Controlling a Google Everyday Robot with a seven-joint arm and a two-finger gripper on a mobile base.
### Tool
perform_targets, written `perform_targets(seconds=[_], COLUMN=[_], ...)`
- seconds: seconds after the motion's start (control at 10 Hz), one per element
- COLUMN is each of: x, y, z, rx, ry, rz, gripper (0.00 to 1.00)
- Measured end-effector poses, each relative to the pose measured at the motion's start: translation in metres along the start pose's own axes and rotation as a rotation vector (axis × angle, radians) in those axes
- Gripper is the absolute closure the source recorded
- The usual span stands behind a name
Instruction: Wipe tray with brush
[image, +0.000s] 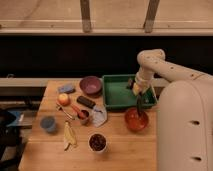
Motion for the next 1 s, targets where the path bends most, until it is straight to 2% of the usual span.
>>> perform_targets(seconds=[0.2, 0.5, 0.7, 0.9, 1.0], x=[-0.016, -0.041, -0.033, -0.018, -0.012], y=[0.005, 0.051, 0.09, 0.105, 0.102], z=[0.002, 0.007, 0.011, 0.01, 0.009], rx=[-0.005, -0.023, -0.026, -0.027, -0.019], ry=[-0.006, -0.003, 0.001, 0.01, 0.016], rz=[-0.002, -0.085, -0.151, -0.162, -0.159], gripper=[1.0, 1.0, 1.0, 1.0, 1.0])
